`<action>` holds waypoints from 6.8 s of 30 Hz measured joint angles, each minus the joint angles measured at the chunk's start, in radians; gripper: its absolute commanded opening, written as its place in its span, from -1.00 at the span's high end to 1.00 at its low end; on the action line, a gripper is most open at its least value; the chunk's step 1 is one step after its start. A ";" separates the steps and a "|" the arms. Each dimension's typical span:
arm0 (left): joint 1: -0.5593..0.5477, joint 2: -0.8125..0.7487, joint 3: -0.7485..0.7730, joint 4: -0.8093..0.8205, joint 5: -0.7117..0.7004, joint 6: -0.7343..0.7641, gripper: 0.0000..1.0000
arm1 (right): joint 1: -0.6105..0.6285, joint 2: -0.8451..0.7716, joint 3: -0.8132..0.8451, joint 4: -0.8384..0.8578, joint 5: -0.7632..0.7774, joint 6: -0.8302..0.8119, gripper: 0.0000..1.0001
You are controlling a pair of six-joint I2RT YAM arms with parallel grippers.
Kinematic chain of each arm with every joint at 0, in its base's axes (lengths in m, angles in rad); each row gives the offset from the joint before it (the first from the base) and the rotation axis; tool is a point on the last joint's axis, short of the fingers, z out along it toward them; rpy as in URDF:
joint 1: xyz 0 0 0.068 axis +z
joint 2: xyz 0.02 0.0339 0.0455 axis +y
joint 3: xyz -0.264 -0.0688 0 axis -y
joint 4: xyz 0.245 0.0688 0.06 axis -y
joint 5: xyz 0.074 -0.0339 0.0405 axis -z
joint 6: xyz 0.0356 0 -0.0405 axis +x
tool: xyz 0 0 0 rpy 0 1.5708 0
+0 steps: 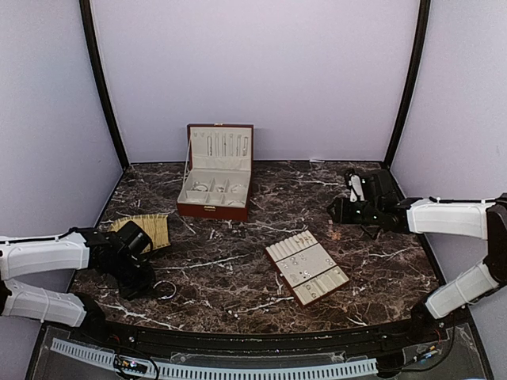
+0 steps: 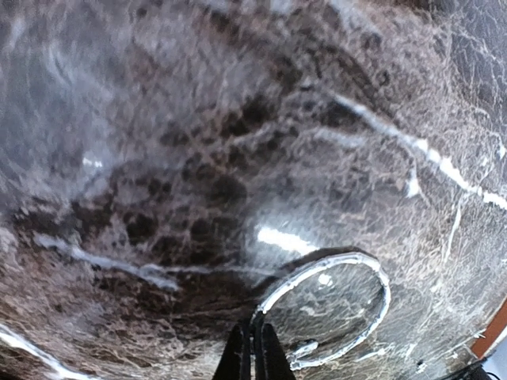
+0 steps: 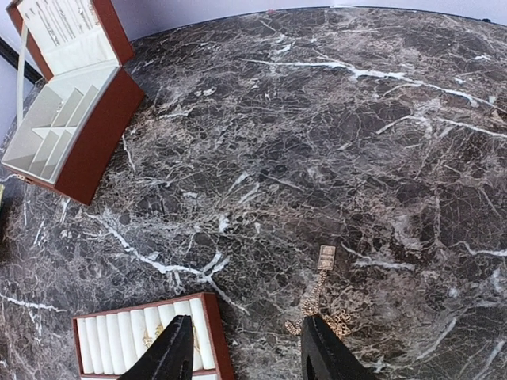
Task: Organize the mixed jewelry
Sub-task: Pick up the bangle from the center of the board, then place the bangle in the larger divider, then pick up the earring from the center of the board.
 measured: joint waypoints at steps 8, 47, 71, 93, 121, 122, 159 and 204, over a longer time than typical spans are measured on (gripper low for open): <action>0.000 0.113 0.161 -0.060 -0.090 0.102 1.00 | -0.019 -0.148 -0.126 0.107 0.069 -0.008 -0.53; 0.232 1.077 1.396 -0.118 -0.221 0.798 1.00 | -0.019 -0.421 -0.356 0.321 0.164 -0.029 -0.89; 0.239 1.085 1.365 -0.129 -0.220 0.887 0.74 | -0.019 -0.408 -0.356 0.321 0.164 -0.029 -0.89; 0.236 1.103 1.371 -0.142 -0.176 0.938 -0.39 | -0.019 -0.409 -0.356 0.321 0.164 -0.029 -0.89; -0.014 0.343 0.465 0.377 0.016 1.131 -0.33 | -0.019 -0.358 -0.356 0.366 0.103 -0.065 -0.83; -0.047 0.344 0.459 0.377 0.038 1.149 -0.27 | -0.019 -0.358 -0.356 0.370 0.090 -0.066 -0.81; -0.559 0.520 0.353 0.425 0.064 1.291 0.45 | -0.007 -0.475 -0.439 0.328 0.162 -0.095 -0.81; -0.572 0.514 0.334 0.422 0.034 1.297 0.66 | -0.006 -0.474 -0.439 0.328 0.184 -0.095 -0.81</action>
